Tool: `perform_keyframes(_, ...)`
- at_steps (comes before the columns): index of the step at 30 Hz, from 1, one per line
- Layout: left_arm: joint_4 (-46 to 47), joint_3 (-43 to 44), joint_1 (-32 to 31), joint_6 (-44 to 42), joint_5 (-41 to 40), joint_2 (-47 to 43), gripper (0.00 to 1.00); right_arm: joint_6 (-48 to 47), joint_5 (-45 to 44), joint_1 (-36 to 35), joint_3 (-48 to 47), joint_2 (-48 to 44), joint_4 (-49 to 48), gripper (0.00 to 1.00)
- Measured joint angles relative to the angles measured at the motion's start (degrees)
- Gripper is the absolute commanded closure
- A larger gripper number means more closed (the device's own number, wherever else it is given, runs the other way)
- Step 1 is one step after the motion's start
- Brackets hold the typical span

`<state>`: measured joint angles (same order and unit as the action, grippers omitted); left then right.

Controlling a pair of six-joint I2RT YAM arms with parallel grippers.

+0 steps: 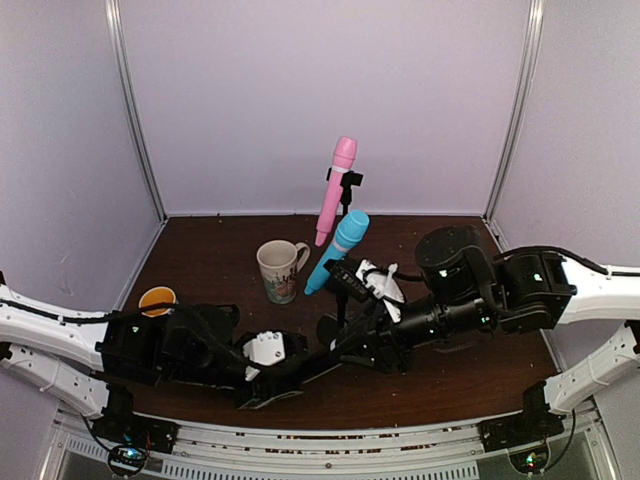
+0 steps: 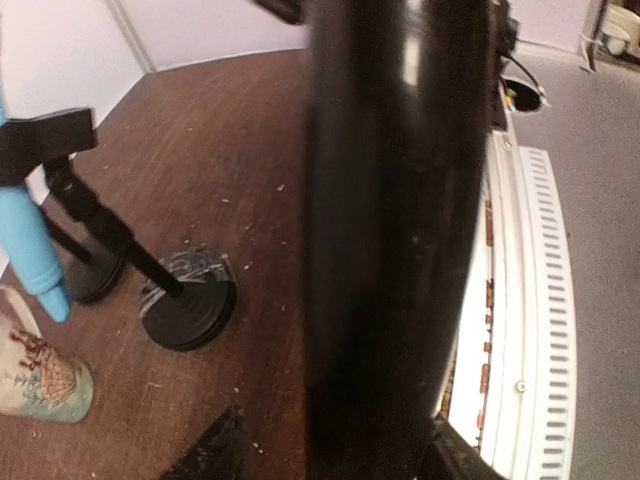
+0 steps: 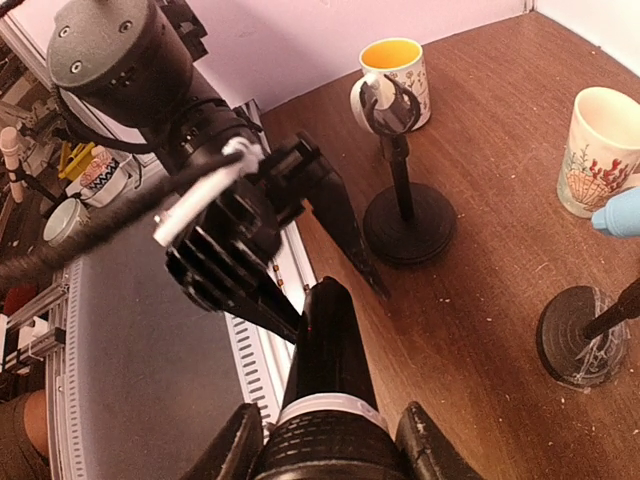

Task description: Attach the microphones to the stand

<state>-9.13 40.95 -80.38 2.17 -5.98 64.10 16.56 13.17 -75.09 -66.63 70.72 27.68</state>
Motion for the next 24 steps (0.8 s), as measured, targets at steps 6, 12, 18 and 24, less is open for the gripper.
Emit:
perform_keyframes(6,-1.60,0.00,0.02,2.25,-9.31,-7.93,0.25,0.74,-2.10,1.57,3.04,-6.05,0.07,0.93)
perform_keyframes(12,-1.97,0.72,0.02,3.30,-24.79,-16.90,0.22,2.14,-4.96,1.84,8.20,-12.41,-1.60,0.99)
perform_keyframes(18,-2.54,-2.91,0.02,6.67,-36.48,-21.44,0.22,3.17,-5.97,1.84,10.01,-12.15,-1.88,0.99)
perform_keyframes(24,-1.29,-10.45,0.02,10.19,-37.13,-30.01,0.21,3.21,-6.19,1.84,10.01,-11.82,-3.23,0.99)
